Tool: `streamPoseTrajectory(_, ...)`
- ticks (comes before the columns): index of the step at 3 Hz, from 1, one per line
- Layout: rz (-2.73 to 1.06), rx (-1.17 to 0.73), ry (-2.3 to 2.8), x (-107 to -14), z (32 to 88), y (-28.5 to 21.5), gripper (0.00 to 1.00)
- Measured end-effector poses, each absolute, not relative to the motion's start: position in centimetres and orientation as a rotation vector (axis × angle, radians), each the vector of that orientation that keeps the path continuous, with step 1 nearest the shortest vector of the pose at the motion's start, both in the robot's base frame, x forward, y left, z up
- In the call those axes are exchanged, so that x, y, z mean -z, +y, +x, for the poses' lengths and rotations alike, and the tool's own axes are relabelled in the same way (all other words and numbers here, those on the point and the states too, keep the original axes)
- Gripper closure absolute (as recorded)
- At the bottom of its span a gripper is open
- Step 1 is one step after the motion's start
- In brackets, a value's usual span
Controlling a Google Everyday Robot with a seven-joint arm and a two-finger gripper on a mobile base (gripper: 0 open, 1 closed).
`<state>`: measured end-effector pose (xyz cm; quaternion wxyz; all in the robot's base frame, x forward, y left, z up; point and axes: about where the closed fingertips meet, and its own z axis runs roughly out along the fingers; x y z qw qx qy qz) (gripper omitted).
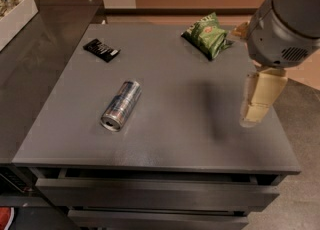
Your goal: Pick redbull can
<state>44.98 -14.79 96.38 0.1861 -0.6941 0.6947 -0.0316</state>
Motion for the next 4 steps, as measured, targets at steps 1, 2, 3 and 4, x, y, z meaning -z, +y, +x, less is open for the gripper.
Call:
streamPoseTrajectory(1, -2.089, 0.097, 1.795, -95.6, 45.7, -10.4, 0.00)
streamPoseTrajectory(2, -2.239, 0.110, 1.599, -94.7, 46.5, -5.7, 0.00)
streamPoseTrajectory(3, -2.374, 0.125, 1.409, -93.7, 47.0, -1.6, 0.00)
streamPoseTrajectory(4, -2.516, 0.132, 1.202, -92.4, 47.1, 2.7, 0.00)
